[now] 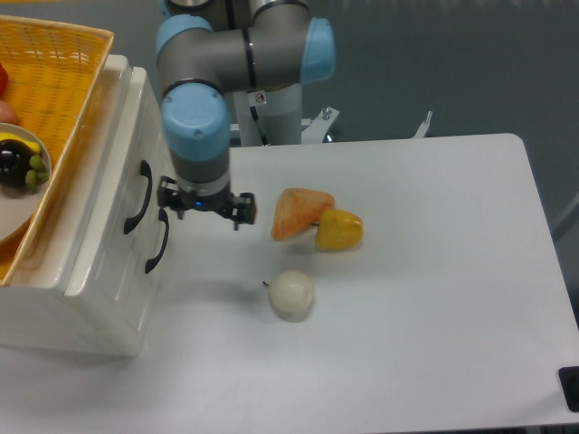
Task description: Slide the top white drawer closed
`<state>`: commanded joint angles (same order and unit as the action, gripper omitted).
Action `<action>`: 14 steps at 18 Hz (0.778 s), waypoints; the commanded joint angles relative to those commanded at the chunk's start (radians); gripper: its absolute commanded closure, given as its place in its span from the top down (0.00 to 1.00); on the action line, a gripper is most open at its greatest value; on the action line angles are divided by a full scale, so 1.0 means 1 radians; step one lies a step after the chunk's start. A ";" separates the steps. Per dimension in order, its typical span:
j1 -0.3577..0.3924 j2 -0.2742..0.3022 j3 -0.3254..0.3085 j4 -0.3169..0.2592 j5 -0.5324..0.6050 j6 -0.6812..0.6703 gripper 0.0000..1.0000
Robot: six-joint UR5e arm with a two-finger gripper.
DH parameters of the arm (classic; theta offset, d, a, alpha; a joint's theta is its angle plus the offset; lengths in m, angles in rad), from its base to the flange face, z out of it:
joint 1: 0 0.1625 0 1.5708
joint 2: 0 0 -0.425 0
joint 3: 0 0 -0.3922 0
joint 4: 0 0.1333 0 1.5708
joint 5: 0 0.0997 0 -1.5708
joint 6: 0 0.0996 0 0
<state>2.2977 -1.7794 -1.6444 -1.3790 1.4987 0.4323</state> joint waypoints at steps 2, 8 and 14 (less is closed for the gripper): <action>0.049 0.006 0.000 0.000 0.000 0.052 1.00; 0.242 0.006 0.000 0.000 0.000 0.311 1.00; 0.410 0.002 0.017 -0.002 0.027 0.541 1.00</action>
<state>2.7072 -1.7779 -1.6276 -1.3806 1.5261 0.9736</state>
